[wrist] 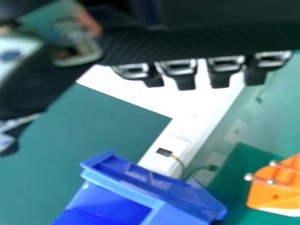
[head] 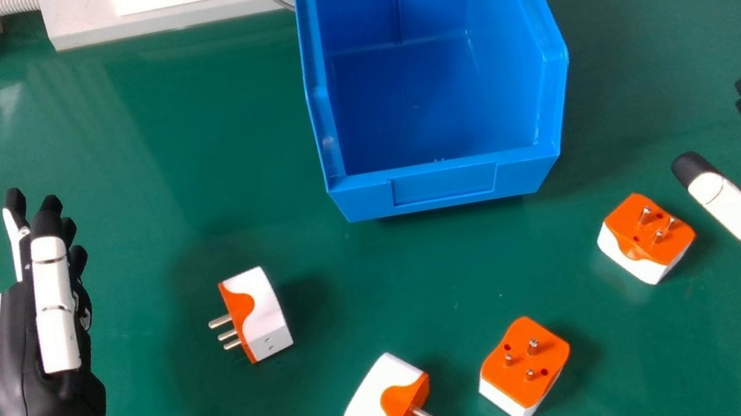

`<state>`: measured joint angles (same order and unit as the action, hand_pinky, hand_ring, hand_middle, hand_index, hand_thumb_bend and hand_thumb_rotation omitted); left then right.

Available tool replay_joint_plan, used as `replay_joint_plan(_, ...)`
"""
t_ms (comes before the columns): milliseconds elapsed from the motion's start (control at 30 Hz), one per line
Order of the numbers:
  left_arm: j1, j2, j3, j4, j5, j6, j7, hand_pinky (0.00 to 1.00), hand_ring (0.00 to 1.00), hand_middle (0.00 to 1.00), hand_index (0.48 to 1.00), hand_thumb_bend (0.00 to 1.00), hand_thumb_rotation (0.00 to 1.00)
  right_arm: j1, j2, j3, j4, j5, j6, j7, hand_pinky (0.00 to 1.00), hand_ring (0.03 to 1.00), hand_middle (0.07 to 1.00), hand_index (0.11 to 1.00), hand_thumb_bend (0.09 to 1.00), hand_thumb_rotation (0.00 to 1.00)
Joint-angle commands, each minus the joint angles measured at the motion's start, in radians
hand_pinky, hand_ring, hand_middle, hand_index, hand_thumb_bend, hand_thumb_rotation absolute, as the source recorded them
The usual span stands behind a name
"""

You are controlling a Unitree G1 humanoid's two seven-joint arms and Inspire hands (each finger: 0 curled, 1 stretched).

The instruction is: Pick all objects and put in blue box

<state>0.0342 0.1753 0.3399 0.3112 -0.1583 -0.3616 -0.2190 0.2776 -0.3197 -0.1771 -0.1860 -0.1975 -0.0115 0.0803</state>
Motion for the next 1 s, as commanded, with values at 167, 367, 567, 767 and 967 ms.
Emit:
replay_joint_plan(167, 0.000, 0.022, -0.007, 0.009, 0.020, -0.042, 0.026, 1.00, 1.00, 1.00, 1.000, 0.56, 1.00, -0.007, -0.009, -0.012, -0.047, -0.011, -0.010, -0.010, 0.99, 1.000, 1.000, 1.000, 0.418, 0.87)
replay_joint_plan(367, 0.008, 0.024, -0.020, -0.003, 0.029, -0.039, 0.039, 1.00, 1.00, 1.00, 1.000, 0.61, 1.00, 0.008, -0.027, 0.003, -0.064, -0.104, -0.013, -0.028, 0.99, 1.000, 1.000, 1.000, 0.452, 0.88)
replay_joint_plan(567, 0.011, 0.033, -0.025, -0.004, 0.028, -0.031, 0.040, 1.00, 1.00, 1.00, 1.000, 0.62, 1.00, 0.029, -0.043, 0.031, -0.105, -0.239, 0.003, -0.046, 0.98, 1.000, 1.000, 1.000, 0.486, 0.87)
replay_joint_plan(767, 0.009, 0.033, -0.034, -0.007, 0.025, -0.022, 0.045, 1.00, 1.00, 1.00, 1.000, 0.63, 1.00, 0.045, -0.029, 0.088, -0.152, -0.444, 0.065, -0.098, 0.95, 1.000, 1.000, 1.000, 0.525, 0.87)
replay_joint_plan(967, 0.015, 0.036, -0.040, -0.019, 0.022, -0.015, 0.050, 1.00, 1.00, 1.00, 1.000, 0.62, 1.00, 0.026, -0.004, 0.112, -0.114, -0.464, 0.085, -0.126, 0.94, 1.000, 1.000, 1.000, 0.557, 0.89)
